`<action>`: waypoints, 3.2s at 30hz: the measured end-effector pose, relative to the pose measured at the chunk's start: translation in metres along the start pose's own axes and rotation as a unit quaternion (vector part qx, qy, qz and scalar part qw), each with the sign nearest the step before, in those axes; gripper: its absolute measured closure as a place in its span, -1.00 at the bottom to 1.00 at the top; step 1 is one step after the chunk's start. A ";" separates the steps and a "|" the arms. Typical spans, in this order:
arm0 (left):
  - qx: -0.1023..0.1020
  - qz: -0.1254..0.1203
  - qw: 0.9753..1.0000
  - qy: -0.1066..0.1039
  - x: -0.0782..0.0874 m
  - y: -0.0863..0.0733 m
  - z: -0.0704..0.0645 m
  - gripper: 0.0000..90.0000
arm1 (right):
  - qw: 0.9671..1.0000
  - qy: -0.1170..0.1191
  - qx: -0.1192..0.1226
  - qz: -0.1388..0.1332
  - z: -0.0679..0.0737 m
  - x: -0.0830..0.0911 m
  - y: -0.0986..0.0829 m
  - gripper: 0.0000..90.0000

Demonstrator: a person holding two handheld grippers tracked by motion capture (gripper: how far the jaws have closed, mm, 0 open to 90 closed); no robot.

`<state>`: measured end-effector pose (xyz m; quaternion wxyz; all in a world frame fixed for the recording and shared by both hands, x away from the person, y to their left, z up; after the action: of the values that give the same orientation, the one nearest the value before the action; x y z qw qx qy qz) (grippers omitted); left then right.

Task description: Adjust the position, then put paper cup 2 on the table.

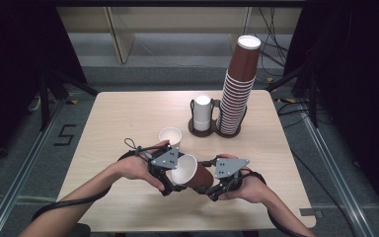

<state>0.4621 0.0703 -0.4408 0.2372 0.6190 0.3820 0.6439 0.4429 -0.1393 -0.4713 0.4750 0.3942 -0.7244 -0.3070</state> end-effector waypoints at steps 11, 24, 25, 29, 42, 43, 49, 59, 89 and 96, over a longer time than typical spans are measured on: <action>-0.008 -0.007 1.000 -0.011 -0.004 0.006 -0.003 -0.98 | 1.000 0.010 -0.008 0.003 0.003 0.000 0.000 -0.54; -0.024 -0.009 1.000 -0.018 -0.005 0.009 -0.008 -0.79 | 1.000 0.013 -0.005 0.007 0.003 -0.003 0.000 -0.54; -0.025 -0.005 0.999 -0.020 -0.005 0.009 -0.009 -0.79 | 1.000 0.017 -0.011 0.006 0.003 -0.004 0.000 -0.54; -0.035 0.012 0.999 -0.010 -0.005 0.010 -0.011 -0.77 | 1.000 0.020 -0.006 0.016 0.003 -0.007 0.000 -0.57; -0.008 0.082 0.993 0.087 0.021 -0.010 -0.008 -0.76 | 0.997 -0.018 -0.055 0.055 0.000 0.002 -0.013 -0.75; 0.000 0.077 0.993 0.093 0.023 -0.012 -0.008 -0.76 | 0.996 -0.028 -0.060 0.056 -0.001 0.005 -0.015 -0.75; 0.038 0.069 0.988 0.133 0.041 -0.024 -0.004 -0.77 | 0.991 -0.085 -0.085 0.059 -0.009 0.018 -0.028 -0.70; 0.078 0.078 0.976 0.187 0.054 -0.040 0.000 -0.76 | 0.977 -0.153 -0.138 0.059 -0.013 0.029 -0.042 -0.68; 0.186 0.075 0.937 0.286 0.084 -0.060 0.031 -0.77 | 0.958 -0.224 -0.170 0.052 -0.018 0.047 -0.059 -0.67; 0.205 0.073 0.928 0.301 0.087 -0.063 0.037 -0.77 | 0.956 -0.232 -0.174 0.042 -0.019 0.047 -0.059 -0.67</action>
<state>0.4773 0.1832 -0.4389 -0.0691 0.4572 0.5132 0.7231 0.4654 -0.2109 -0.4914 0.3676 0.1929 -0.7659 -0.4910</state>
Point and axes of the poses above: each handheld gripper's, and its own axes: x roughly backward along the jaws, y roughly out of its top, z roughly to its left, the point moved 2 cm from there along -x, roughly forward along the jaws, and after that the axes turned 14 degrees about x, right-handed, at the moved point
